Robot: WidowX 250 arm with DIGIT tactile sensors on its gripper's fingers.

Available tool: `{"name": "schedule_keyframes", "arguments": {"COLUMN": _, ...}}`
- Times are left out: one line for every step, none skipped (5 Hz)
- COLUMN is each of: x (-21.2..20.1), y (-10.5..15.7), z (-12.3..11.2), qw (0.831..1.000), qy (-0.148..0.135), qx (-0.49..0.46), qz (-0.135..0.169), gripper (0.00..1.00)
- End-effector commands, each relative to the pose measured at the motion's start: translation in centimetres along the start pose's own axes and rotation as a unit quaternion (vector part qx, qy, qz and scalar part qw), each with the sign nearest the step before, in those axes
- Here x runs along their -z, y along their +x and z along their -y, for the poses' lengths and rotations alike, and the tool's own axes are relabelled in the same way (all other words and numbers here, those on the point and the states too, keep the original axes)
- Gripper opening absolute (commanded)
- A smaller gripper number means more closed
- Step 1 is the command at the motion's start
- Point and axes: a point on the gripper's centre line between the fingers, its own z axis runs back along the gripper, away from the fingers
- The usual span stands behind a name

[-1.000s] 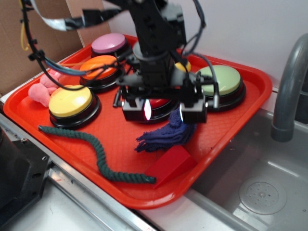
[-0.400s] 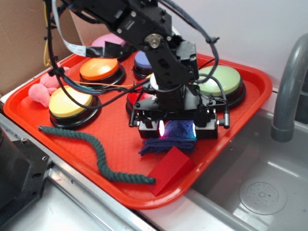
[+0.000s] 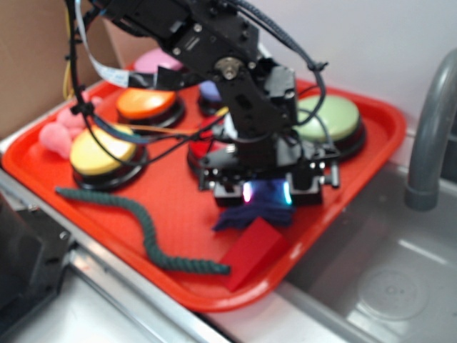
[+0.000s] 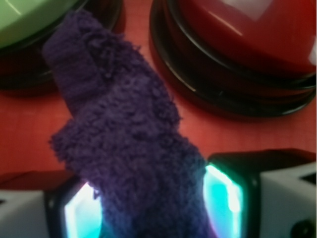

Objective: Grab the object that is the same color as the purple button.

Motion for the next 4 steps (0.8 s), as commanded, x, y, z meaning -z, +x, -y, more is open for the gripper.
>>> {"name": "schedule_keyframes", "arguments": {"x": -0.7, "y": 0.6, "z": -0.5, "qw": 1.0, "qy": 0.002, "qx": -0.004, "qz": 0.005, "gripper": 0.0}}
{"name": "schedule_keyframes", "arguments": {"x": -2.0, "y": 1.1, "z": -0.6, "qw": 1.0, "qy": 0.013, "qx": 0.021, "qz": 0.005, "gripper": 0.0}}
{"name": "schedule_keyframes", "arguments": {"x": -5.6, "y": 2.1, "z": -0.4, "qw": 0.998, "qy": -0.001, "qx": 0.062, "qz": 0.018, "gripper": 0.0}}
{"name": "schedule_keyframes", "arguments": {"x": -9.1, "y": 3.5, "z": -0.7, "qw": 0.99, "qy": -0.003, "qx": 0.14, "qz": -0.01, "gripper": 0.0}}
